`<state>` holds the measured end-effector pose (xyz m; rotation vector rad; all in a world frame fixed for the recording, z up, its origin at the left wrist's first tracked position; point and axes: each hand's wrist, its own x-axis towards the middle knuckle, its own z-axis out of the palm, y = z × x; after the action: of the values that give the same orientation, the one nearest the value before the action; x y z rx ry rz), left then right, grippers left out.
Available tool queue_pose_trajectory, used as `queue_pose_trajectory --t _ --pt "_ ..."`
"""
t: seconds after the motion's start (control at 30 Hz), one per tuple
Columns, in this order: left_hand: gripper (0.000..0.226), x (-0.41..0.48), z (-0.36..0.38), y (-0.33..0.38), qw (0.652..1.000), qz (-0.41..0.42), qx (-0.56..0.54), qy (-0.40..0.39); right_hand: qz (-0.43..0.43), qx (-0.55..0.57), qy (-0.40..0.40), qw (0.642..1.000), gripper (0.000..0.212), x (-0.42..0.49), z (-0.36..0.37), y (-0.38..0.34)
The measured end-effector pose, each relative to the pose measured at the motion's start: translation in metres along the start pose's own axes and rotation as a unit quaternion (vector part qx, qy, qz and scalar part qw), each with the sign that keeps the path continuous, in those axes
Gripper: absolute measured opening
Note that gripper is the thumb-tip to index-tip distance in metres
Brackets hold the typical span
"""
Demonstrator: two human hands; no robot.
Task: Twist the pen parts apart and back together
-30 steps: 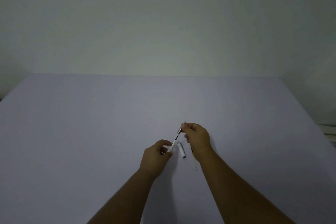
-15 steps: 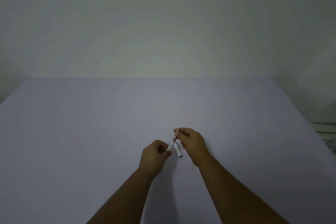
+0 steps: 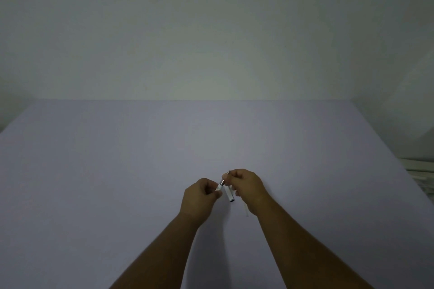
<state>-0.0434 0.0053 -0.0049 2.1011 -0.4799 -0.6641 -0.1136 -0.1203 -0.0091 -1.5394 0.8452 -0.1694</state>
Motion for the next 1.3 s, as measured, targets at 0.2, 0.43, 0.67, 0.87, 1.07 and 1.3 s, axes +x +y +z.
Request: queue_pose_trajectory --t 0.2,0.43,0.67,0.87,1.07,1.3 --pt "0.004 -0.0009 0.0016 0.0034 1.0 0.01 0.016 0.005 0.016 0.033 0.013 0.999 0.013 0.0008 0.0068 -0.0016" --pt "0.005 0.0001 0.0008 0.0045 1.0 0.011 0.025 0.007 0.031 0.031 0.007 0.999 0.024 -0.0003 0.0028 -0.0059" --pt "0.005 0.0003 0.0047 0.0086 0.999 0.02 0.039 0.005 0.057 0.003 0.025 0.998 0.033 -0.0008 0.0015 -0.0066" --pt "0.008 0.0008 0.005 0.0077 0.999 0.019 0.051 0.0 0.05 0.033 0.011 0.998 0.02 -0.002 -0.0005 -0.0048" --pt "0.012 0.0012 0.0015 0.0063 0.998 0.015 0.06 0.004 0.057 0.105 -0.017 0.993 0.001 -0.0052 -0.0004 -0.0045" --pt "0.014 -0.0014 0.0012 0.0067 0.998 0.016 0.056 -0.011 0.059 0.079 -0.007 0.995 0.011 -0.0065 0.0014 -0.0044"
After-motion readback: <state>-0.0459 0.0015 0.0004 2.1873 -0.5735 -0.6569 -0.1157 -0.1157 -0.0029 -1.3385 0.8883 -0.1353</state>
